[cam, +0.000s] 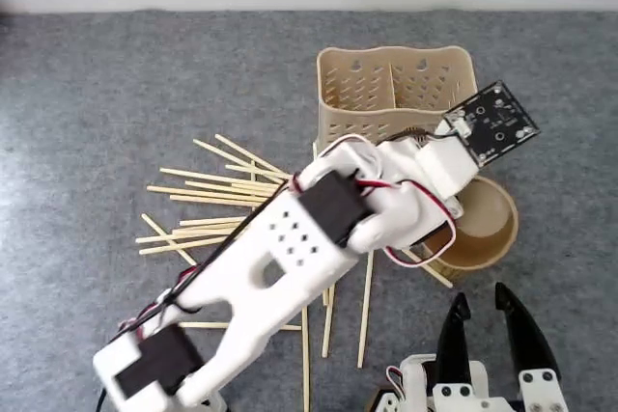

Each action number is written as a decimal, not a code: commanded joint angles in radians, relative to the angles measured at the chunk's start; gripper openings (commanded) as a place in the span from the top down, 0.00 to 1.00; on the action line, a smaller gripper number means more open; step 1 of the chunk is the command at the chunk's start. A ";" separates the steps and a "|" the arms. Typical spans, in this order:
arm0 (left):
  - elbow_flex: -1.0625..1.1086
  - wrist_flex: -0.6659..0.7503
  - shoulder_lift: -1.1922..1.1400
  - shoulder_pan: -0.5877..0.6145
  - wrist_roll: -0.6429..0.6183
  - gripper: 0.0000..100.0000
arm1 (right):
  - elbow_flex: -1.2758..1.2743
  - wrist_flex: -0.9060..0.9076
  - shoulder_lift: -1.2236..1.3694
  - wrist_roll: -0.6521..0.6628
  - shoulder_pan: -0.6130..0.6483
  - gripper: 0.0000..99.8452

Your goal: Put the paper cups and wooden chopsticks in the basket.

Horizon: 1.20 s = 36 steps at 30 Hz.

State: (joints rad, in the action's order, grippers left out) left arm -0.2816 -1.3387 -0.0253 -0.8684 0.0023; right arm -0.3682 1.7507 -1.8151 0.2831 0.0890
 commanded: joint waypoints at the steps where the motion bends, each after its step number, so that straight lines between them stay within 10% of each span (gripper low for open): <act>1: -0.088 -0.035 -0.048 -0.005 -0.009 0.99 | 0.025 0.033 0.004 0.006 0.010 0.87; 12: -0.094 -0.032 -0.143 -0.003 -0.008 0.98 | 0.025 0.028 0.004 0.006 0.010 0.87; 20: -0.127 -0.038 -0.158 0.002 -0.083 0.72 | 0.025 0.030 0.004 0.006 0.010 0.87; 36: -0.516 -0.195 -0.161 0.144 -0.092 0.72 | 0.018 0.031 0.004 0.006 0.010 0.87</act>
State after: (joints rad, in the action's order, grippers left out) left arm -0.7112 -1.5060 -0.2064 -0.7702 -0.0806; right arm -0.3682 1.7507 -1.8151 0.2831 0.0890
